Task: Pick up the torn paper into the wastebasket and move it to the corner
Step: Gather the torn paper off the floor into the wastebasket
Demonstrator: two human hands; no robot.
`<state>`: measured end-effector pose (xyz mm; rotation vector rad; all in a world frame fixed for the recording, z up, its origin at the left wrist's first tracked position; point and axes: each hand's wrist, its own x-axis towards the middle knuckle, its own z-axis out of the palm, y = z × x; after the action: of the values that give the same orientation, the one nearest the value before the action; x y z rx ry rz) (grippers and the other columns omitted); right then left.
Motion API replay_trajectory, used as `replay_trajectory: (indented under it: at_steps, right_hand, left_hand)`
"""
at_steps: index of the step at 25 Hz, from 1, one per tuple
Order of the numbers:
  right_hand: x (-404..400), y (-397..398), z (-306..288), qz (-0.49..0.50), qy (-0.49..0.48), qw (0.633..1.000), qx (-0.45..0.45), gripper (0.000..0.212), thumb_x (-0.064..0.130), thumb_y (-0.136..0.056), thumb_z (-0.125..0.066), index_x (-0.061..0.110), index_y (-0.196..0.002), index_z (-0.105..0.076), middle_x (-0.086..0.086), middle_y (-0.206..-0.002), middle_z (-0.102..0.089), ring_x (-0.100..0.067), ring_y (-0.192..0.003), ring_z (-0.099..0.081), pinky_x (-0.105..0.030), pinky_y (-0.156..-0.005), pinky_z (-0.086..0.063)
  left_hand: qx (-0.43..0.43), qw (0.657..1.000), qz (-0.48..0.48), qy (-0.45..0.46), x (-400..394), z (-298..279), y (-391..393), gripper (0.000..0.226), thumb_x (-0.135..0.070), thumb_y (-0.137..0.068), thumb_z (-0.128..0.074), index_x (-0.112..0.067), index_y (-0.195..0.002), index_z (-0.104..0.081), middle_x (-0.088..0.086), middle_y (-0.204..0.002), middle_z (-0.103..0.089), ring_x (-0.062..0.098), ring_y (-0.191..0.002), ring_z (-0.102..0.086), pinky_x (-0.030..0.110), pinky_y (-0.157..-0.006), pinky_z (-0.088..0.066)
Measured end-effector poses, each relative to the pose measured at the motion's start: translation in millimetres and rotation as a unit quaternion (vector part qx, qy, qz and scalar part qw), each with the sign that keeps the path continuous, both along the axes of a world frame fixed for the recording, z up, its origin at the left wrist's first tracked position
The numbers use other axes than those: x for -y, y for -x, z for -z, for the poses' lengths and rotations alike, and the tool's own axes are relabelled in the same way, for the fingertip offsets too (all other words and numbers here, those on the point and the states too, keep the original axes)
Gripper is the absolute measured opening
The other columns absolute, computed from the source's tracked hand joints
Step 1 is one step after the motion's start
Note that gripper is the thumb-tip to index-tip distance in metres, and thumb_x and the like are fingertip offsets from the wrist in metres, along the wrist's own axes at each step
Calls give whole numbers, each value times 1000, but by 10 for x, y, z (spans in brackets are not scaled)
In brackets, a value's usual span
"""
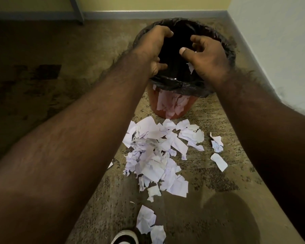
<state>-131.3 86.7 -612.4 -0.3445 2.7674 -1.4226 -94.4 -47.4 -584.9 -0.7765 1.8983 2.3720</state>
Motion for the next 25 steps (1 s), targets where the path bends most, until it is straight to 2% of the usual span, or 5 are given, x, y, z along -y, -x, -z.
replay_trajectory:
  at_steps: [7, 12, 16, 20, 25]
  right_hand:
    - [-455, -332, 99, 74, 192, 975, -85, 39, 12, -97, -59, 6, -135, -58, -6, -130, -65, -11, -121, -63, -27, -102, -54]
    - [-930, -778, 775, 269, 308, 907, -106, 34, 5, -90, -57, -5, -122, -61, -13, -112, -66, -20, -104, -64, -51, -98, -52]
    - [-1079, -1848, 1764, 313, 127, 940, 47, 31, 12, -96, -56, 1, -123, -64, -17, -119, -67, -20, -105, -60, -26, -92, -51]
    - [-1276, -3022, 2553, 155, -182, 922, 304, 53, 39, -92, -52, 13, -138, -57, -15, -140, -58, -35, -128, -53, -47, -113, -38]
    - [-1050, -3831, 2433, 121, -273, 881, 368, 64, 50, -93, -61, 14, -145, -49, -16, -147, -52, -34, -134, -50, -44, -112, -36]
  left_hand:
    - [-173, 980, -82, 58, 317, 194, -355, 19, -11, -90, -54, -17, -108, -59, 4, -113, -61, 17, -107, -60, 33, -92, -56]
    - [-205, 955, -170, 130, 436, 547, -1027, 23, -1, -89, -53, -7, -111, -60, 5, -110, -62, 20, -103, -63, 32, -85, -58]
    - [-56, 963, -94, 247, 275, 1397, -1721, 24, -8, -85, -59, -18, -107, -63, -4, -108, -63, 12, -98, -61, 38, -87, -57]
    - [167, 916, 124, 344, 20, 2223, -2460, 37, -16, -83, -69, -24, -117, -58, 0, -123, -50, 18, -104, -59, 26, -83, -52]
    - [256, 855, 279, 354, -74, 2612, -3145, 57, -17, -74, -67, -27, -128, -51, 7, -127, -43, 24, -109, -59, 30, -96, -50]
